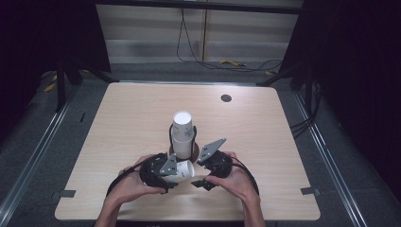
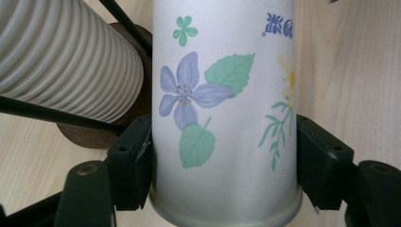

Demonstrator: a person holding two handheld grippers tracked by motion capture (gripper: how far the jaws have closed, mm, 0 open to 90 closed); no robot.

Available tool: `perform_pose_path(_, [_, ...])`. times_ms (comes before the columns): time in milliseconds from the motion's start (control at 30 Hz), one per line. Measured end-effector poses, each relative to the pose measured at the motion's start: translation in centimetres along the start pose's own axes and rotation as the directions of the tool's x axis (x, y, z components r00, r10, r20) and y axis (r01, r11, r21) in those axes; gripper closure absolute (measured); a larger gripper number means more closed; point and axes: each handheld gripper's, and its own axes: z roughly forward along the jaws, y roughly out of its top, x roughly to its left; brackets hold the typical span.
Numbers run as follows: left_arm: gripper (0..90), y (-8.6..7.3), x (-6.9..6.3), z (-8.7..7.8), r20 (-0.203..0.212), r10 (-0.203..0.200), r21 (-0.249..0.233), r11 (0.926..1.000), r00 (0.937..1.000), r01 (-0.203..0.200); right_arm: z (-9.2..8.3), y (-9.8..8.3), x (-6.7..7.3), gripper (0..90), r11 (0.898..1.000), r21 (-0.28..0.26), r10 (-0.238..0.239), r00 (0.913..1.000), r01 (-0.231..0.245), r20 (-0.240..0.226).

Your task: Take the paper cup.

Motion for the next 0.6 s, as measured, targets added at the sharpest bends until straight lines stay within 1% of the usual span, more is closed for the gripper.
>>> perform_pose_path(33, [30.7,0.0,0.0,0.0,0.003,0.003,0.003,1.0000,1.0000,-0.003,0.1,0.1,-0.1,22.0,1.000,0.009,-0.006,1.0000,0.006,-0.003])
perform_pose_path(67, [30.6,0.1,-0.1,0.1,0.004,0.002,0.004,1.0000,1.0000,-0.002,0.2,0.1,-0.1,21.9,1.000,0.006,-0.006,1.0000,0.006,-0.007])
perform_pose_path(100, [30.7,0.2,0.0,0.0,0.007,0.015,0.013,0.9998,0.9999,-0.015,0.2,0.2,-0.1,22.0,1.000,0.005,-0.010,0.9999,0.010,-0.010])
perform_pose_path(133, [30.6,0.3,-0.1,0.1,0.014,0.011,0.009,0.9999,0.9998,-0.011,0.3,0.2,-0.2,22.0,1.000,0.002,-0.017,0.9998,0.017,-0.013])
perform_pose_path(167, [30.7,0.4,-0.1,0.1,0.012,0.016,0.012,0.9998,0.9998,-0.017,0.3,0.3,-0.2,22.0,1.000,0.001,-0.018,0.9997,0.018,-0.014])
perform_pose_path(200, [30.6,0.6,-0.1,0.1,0.019,0.026,0.027,0.9993,0.9995,-0.026,0.3,0.4,-0.2,22.1,1.000,0.002,-0.019,0.9997,0.019,-0.018])
perform_pose_path(233, [30.7,0.6,-0.1,0.1,0.017,0.036,0.028,0.9990,0.9992,-0.036,0.4,0.5,-0.2,22.4,1.000,0.011,-0.016,0.9997,0.016,-0.018])
perform_pose_path(300, [30.7,0.8,-0.2,0.1,0.020,0.032,0.033,0.9989,0.9993,-0.033,0.4,0.6,-0.3,23.5,1.000,0.017,-0.020,0.9993,0.020,-0.032])
perform_pose_path(333, [30.7,0.8,-0.2,0.1,0.023,0.035,0.037,0.9987,0.9991,-0.035,0.5,0.7,-0.3,23.6,0.999,0.018,-0.029,0.9988,0.030,-0.039])
perform_pose_path(400, [30.7,0.9,-0.3,0.2,0.031,0.044,0.042,0.9981,0.9985,-0.046,0.5,0.9,-0.3,23.8,0.999,0.023,-0.025,0.9987,0.026,-0.044])
perform_pose_path(500, [30.7,1.1,-0.4,0.4,0.035,0.057,0.058,0.9965,0.9977,-0.059,0.7,1.1,-0.3,24.0,0.999,0.024,-0.033,0.9983,0.034,-0.049])
perform_pose_path(533, [30.7,1.1,-0.4,0.4,0.033,0.058,0.056,0.9966,0.9977,-0.060,0.8,1.1,-0.4,24.7,0.999,0.025,-0.035,0.9976,0.037,-0.059])
perform_pose_path(600, [30.7,1.2,-0.4,0.4,0.036,0.059,0.054,0.9967,0.9976,-0.061,0.9,1.3,-0.3,24.7,0.999,0.030,-0.036,0.9975,0.038,-0.061])
